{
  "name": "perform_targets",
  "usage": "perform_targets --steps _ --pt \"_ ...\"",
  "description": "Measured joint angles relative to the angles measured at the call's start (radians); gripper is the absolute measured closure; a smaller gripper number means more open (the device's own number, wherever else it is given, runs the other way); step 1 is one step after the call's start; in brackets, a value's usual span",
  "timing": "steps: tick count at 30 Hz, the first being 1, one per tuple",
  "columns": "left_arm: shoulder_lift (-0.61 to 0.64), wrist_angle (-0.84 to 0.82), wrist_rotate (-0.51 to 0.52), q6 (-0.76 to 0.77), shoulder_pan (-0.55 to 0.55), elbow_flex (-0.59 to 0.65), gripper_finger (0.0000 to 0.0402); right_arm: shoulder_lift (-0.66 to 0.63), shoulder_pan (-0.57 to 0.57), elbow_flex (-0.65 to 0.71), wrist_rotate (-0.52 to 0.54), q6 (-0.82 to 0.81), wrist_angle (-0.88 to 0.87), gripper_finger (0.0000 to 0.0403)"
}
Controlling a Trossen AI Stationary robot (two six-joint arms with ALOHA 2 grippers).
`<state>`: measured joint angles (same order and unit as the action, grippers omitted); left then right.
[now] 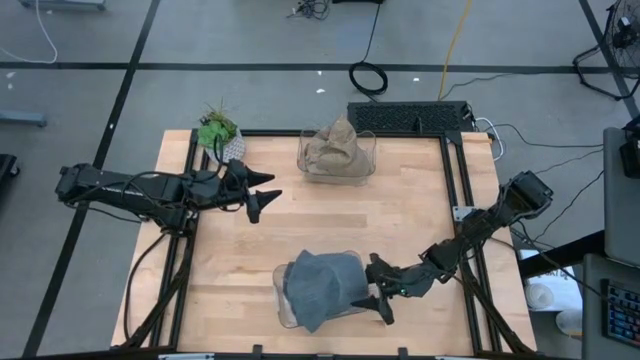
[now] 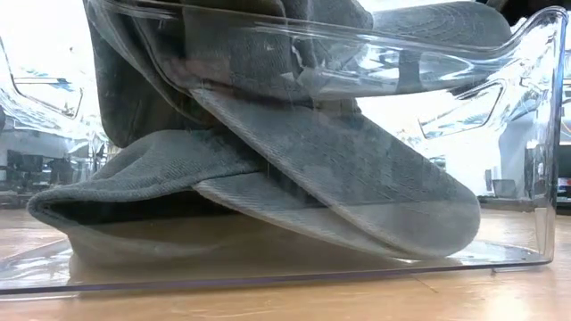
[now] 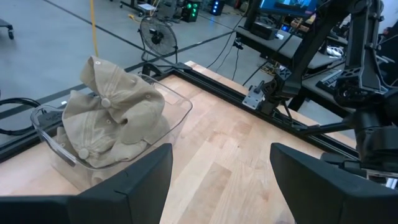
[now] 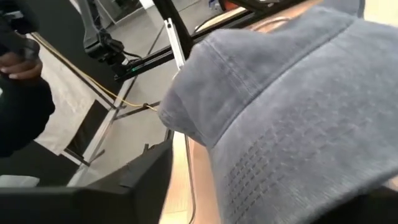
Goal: Pick & Place hat
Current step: Put the blue cap into the bottom transparent bin
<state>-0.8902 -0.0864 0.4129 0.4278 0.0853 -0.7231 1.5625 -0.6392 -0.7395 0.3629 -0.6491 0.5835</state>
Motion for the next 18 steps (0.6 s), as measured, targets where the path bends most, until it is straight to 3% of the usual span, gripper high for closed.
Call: perform_targets --steps 5,18 --pt "0.0 0.0 0.0 0.0 0.0 0.0 0.0121 -0.033 0.004 0.0 -0.026 0.031 -0.039 0.0115" --pt "0.0 0.0 0.0 0.005 0.0 0.0 0.0121 -0.193 0.024 0.0 -0.047 0.036 -0.285 0.0126"
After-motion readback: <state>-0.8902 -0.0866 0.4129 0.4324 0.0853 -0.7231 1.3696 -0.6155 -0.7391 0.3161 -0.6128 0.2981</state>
